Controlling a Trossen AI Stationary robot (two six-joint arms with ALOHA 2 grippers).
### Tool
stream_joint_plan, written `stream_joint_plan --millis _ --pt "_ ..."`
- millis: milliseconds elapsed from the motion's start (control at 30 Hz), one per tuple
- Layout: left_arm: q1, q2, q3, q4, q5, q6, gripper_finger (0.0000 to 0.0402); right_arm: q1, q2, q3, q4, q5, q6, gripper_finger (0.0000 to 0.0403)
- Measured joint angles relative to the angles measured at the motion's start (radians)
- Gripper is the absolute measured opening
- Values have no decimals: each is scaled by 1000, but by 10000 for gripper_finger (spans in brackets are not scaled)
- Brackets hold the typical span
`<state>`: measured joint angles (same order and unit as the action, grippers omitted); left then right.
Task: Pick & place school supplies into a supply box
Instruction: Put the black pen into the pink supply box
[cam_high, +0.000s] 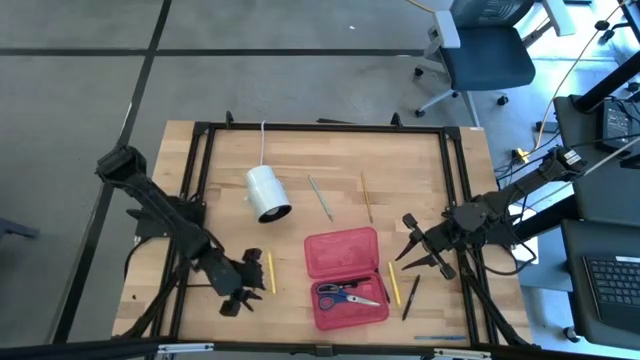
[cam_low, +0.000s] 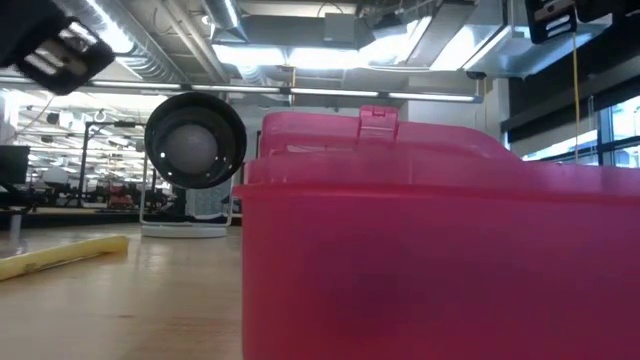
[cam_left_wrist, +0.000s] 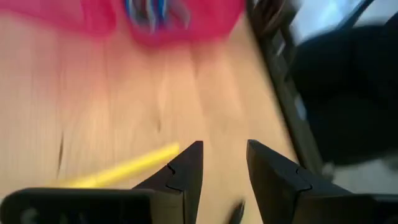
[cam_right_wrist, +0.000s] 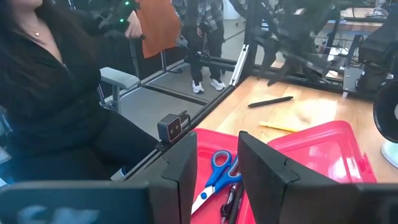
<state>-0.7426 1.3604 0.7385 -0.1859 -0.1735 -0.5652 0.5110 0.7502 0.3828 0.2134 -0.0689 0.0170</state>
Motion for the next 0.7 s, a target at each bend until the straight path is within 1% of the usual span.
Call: stream_joint_plan --millis 100,200,333,400,500,700 --pt "-12 65 71 -148 58 -51 107 0 0 0 0 3 0 119" --pt "-26 131 114 -277 135 -110 100 0 0 0 0 48 0 119" --pt "-52 188 125 -348 218 -192 92 0 0 0 -4 102 2 119" --pt "-69 198 125 -360 218 -223 89 0 1 0 -5 102 2 119" --pt "-88 197 125 -365 183 -260 86 0 1 0 -5 102 4 119" --pt "-95 191 125 -365 149 -264 86 0 0 0 -5 102 4 119"
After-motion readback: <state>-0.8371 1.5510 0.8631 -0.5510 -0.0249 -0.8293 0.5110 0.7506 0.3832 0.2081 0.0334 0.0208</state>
